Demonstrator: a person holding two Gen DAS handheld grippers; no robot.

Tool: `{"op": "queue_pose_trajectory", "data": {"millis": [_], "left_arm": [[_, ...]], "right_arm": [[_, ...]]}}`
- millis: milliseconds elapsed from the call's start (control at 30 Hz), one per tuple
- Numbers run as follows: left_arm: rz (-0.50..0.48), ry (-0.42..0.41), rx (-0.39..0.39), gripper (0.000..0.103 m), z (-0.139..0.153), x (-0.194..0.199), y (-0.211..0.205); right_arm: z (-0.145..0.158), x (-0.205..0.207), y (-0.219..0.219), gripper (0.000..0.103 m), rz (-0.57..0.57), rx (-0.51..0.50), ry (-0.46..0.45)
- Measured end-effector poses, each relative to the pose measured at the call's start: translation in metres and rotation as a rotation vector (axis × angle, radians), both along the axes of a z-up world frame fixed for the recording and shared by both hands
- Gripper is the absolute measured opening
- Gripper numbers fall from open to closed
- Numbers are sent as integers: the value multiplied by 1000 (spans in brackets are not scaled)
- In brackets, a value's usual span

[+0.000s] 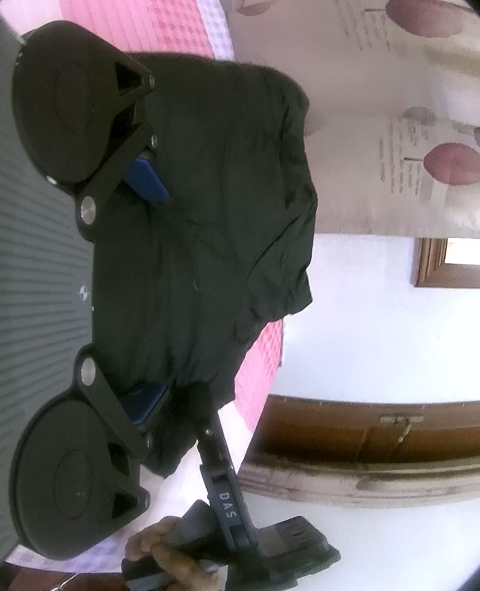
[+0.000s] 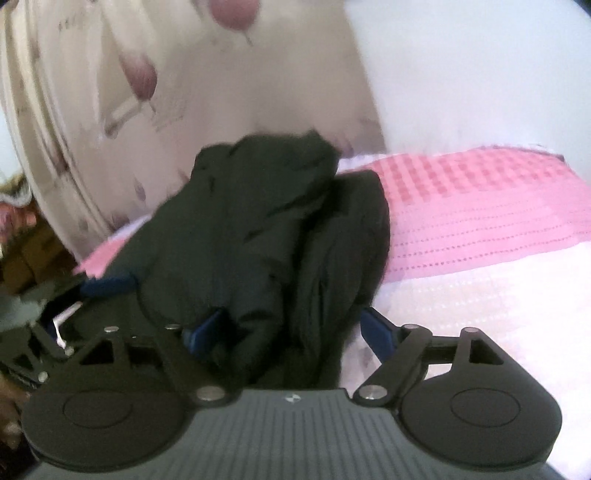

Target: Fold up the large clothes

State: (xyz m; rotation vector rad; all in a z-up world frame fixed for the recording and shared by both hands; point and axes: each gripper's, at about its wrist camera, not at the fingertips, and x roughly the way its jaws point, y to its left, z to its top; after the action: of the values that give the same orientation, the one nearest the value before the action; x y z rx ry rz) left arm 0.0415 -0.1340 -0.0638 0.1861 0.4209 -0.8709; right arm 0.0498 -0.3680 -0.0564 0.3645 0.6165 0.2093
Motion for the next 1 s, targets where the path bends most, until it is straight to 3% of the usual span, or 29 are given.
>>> {"op": "queue_pose_trajectory", "data": {"millis": [300, 1000], "left_arm": [[50, -37, 34, 103, 12, 3, 5], [143, -81, 103, 103, 16, 30, 21]], "right_arm": [[-11, 14, 8, 102, -4, 19, 18], [-29, 33, 2, 103, 38, 123, 58]]}}
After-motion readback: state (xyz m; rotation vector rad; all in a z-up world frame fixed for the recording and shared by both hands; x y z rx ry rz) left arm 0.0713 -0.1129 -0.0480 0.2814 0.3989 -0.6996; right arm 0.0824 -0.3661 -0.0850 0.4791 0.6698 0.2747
